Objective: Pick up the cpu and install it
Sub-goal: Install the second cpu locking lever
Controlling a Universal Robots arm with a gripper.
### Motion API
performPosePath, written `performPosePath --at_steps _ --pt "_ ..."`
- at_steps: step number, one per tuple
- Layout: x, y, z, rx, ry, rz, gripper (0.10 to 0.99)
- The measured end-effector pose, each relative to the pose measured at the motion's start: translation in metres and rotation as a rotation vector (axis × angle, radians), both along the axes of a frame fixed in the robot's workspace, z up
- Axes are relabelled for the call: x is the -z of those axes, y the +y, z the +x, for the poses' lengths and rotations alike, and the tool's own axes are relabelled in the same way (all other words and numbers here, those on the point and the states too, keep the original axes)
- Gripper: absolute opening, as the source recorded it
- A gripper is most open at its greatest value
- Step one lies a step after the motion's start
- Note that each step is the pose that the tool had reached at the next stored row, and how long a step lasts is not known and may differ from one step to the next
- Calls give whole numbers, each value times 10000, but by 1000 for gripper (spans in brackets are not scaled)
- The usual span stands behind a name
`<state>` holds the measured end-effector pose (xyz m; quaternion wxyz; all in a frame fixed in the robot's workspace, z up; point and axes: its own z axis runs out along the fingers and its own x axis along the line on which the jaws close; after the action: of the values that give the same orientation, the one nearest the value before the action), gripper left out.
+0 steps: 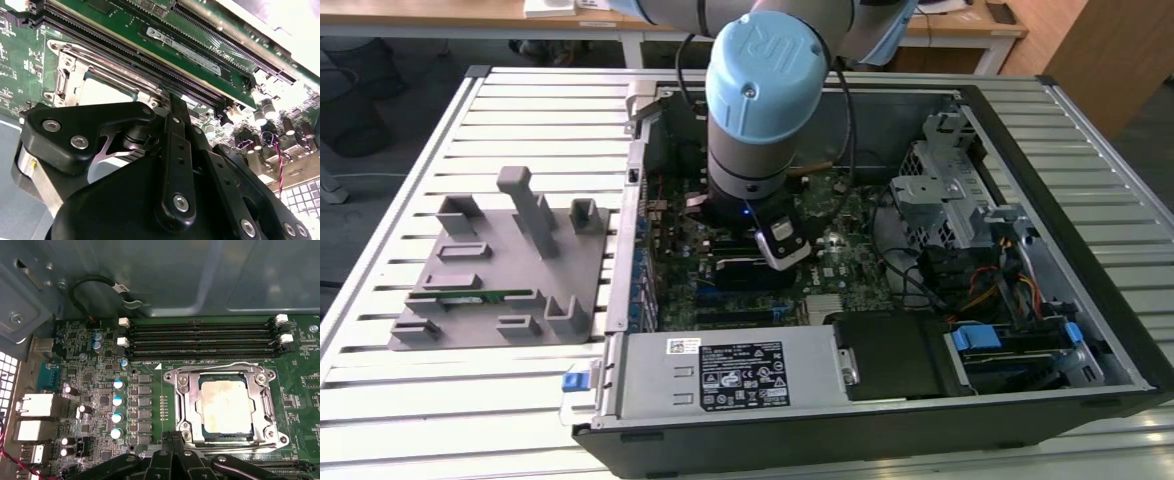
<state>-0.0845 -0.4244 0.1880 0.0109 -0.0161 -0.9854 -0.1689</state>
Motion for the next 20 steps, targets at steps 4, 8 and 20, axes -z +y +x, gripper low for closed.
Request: performPosePath --at_steps 4,8,20 --pt "0 6 -11 0 0 -1 106" --pt "4 13 -17 -1 1 -2 106" --pt "-103 18 -25 0 0 5 106"
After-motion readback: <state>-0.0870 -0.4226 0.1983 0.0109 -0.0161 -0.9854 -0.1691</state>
